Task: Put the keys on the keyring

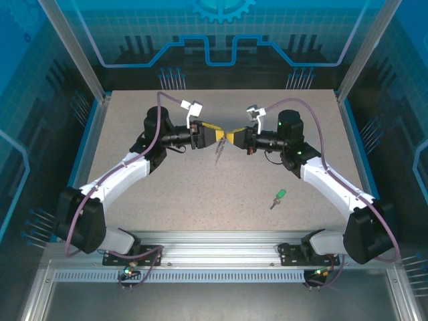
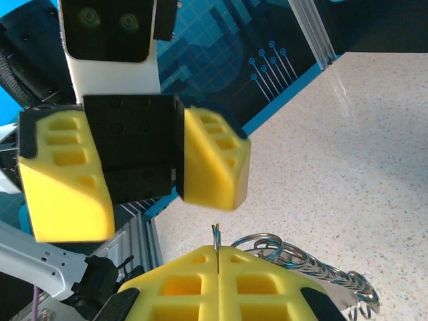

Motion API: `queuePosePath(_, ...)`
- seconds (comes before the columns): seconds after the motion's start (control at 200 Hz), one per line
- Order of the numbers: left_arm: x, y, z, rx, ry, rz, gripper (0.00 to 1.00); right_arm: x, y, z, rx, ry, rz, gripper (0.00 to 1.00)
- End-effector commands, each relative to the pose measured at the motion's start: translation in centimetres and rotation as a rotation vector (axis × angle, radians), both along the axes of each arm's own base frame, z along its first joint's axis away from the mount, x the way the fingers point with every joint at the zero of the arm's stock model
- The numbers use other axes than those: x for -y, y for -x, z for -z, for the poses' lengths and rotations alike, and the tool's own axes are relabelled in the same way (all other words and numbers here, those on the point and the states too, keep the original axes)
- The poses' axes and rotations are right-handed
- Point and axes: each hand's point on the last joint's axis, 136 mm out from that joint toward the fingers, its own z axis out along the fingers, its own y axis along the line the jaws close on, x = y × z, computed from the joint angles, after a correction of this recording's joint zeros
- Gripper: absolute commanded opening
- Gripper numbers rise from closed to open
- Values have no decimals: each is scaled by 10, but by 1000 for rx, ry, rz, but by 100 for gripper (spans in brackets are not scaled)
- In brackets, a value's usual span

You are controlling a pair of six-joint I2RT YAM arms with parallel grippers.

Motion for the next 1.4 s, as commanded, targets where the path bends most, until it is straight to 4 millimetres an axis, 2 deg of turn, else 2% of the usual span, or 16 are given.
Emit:
queuePosePath(0.0, -8, -1, -15, 46, 33, -70, 67, 5, 2, -15, 46, -31, 34, 0)
queuePosePath(0.125, -21, -5, -17, 31, 76, -128, 75, 9, 1, -22, 70, -57, 64, 0)
queuePosePath(0.27, -29, -8, -21, 8, 145, -137, 76, 11, 0, -24, 68, -79, 79, 0)
queuePosePath(0.365, -28, -6, -21, -7, 167, -113, 72, 11, -1, -26, 65, -90, 79, 0)
queuePosePath(0.565, -23, -2, -20, -25, 211, -56, 55, 5, 2, -29, 60, -118, 48, 0)
queuePosePath(0.94, -19, -3, -13, -62, 257, -9, 48, -7, 3, -33, 59, -127, 21, 0)
queuePosePath(1.396, -10, 4, 1, -90, 235, 33, 44, -12, -3, -35, 59, -141, 24, 0)
